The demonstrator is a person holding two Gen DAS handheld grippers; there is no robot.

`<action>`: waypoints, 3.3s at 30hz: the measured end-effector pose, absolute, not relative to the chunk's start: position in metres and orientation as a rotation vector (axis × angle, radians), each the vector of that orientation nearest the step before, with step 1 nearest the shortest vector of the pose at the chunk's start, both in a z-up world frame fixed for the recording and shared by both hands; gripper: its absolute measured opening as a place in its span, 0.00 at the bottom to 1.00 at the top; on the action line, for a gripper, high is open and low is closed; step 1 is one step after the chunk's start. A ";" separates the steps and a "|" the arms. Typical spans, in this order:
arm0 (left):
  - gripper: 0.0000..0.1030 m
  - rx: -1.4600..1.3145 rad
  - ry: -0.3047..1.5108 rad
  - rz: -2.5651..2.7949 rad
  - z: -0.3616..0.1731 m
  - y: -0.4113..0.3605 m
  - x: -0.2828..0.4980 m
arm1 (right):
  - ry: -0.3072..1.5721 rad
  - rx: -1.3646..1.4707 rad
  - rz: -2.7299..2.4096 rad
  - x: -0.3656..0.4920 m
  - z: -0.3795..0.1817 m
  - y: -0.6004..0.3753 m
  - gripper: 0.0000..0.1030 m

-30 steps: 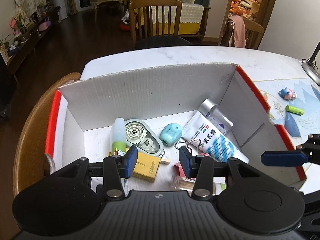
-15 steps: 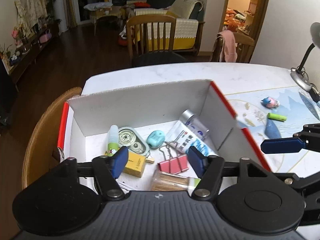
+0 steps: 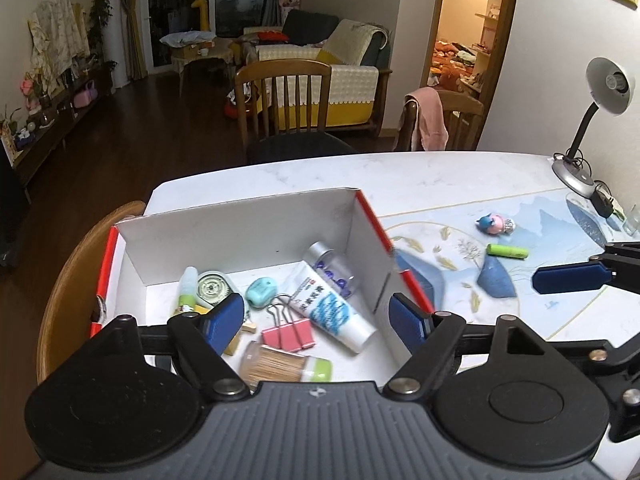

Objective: Organize rigid objects
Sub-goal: 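Withdraw both tools from the red box back over the table, then grasp the green battery with the left tool while the right tool grasps the pink figurine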

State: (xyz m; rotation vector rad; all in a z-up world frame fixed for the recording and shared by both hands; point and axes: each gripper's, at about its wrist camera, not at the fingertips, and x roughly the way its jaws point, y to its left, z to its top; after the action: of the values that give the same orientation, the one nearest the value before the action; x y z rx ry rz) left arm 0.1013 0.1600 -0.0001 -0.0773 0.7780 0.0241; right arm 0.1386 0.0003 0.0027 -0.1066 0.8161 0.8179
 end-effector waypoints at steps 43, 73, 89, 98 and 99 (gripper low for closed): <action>0.99 -0.035 0.795 -0.145 -0.068 -0.101 0.215 | 0.827 -0.121 0.626 0.294 -0.042 -0.245 0.97; 0.99 0.000 0.806 -0.070 -0.154 -0.140 0.298 | 0.982 -0.242 0.817 0.413 -0.139 -0.172 0.84; 0.98 0.036 0.789 -0.052 -0.169 -0.146 0.309 | 0.903 -0.339 0.859 0.410 -0.149 -0.161 0.65; 0.79 0.037 0.790 -0.072 -0.164 -0.147 0.309 | 0.880 -0.341 0.849 0.405 -0.149 -0.165 0.51; 0.79 0.041 0.794 -0.071 -0.163 -0.148 0.310 | 0.885 -0.332 0.846 0.405 -0.149 -0.166 0.51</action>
State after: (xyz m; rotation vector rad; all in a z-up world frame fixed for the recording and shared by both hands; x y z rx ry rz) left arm 0.3097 -0.1476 -0.1634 0.0411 0.7942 -0.0709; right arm 0.4048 -0.1659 -0.1486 -0.3317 0.8851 0.8458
